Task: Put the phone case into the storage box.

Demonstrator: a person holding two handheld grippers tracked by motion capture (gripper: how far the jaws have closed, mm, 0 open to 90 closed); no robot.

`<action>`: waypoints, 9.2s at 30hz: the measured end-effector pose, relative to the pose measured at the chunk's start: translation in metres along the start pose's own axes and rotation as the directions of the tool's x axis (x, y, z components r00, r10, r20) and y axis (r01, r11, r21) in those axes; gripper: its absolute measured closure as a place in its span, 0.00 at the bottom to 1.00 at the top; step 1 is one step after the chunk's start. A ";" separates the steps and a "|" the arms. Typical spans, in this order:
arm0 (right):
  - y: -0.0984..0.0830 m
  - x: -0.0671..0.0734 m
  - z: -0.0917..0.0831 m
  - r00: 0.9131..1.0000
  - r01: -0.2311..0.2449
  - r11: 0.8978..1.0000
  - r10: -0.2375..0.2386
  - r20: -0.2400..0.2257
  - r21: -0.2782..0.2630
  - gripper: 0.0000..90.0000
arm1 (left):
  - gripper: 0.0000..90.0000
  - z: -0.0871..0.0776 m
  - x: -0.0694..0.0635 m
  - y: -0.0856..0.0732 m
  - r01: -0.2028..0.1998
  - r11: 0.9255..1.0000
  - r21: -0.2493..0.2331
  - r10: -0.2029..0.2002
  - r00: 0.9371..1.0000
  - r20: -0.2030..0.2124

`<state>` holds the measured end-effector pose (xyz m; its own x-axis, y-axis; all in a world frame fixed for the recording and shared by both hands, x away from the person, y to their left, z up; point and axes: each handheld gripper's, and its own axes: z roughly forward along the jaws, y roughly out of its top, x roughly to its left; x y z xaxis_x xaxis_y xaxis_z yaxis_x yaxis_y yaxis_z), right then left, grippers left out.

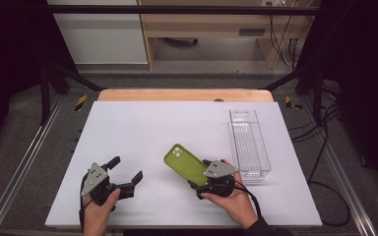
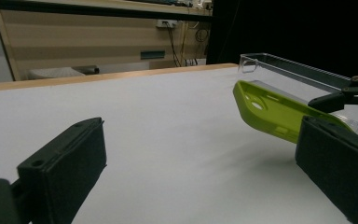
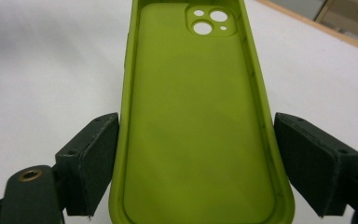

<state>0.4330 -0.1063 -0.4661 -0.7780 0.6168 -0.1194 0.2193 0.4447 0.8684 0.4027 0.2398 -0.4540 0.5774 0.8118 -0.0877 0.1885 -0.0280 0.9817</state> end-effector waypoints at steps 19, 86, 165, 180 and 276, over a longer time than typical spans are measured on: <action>0.004 -0.011 -0.016 0.994 -0.025 0.991 0.040 0.103 -0.135 0.19 | 0.02 0.046 -0.025 0.042 -0.039 0.999 -0.007 0.040 0.993 0.115; 0.007 0.000 -0.022 0.986 -0.018 0.960 0.064 0.153 -0.281 0.19 | 0.19 0.099 -0.065 0.069 0.041 0.993 0.107 -0.061 0.980 0.189; 0.060 -0.019 -0.016 0.984 -0.101 0.982 0.122 0.128 -0.158 0.06 | 0.85 0.104 -0.088 0.087 0.123 0.987 0.104 -0.136 0.982 0.131; 0.061 -0.020 -0.012 0.983 -0.112 0.980 0.133 0.128 -0.163 0.08 | 0.85 0.108 -0.100 0.089 0.120 0.987 0.109 -0.136 0.979 0.150; 0.087 -0.056 -0.002 0.948 -0.270 0.955 0.286 0.137 -0.122 0.18 | 0.12 0.061 -0.028 0.061 0.032 0.999 -0.016 -0.033 0.997 -0.067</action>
<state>0.4945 -0.1039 -0.3831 -0.5945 0.8012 0.0688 0.3479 0.1791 0.9203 0.4470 0.1797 -0.4016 0.5162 0.8496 -0.1084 0.1945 0.0070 0.9809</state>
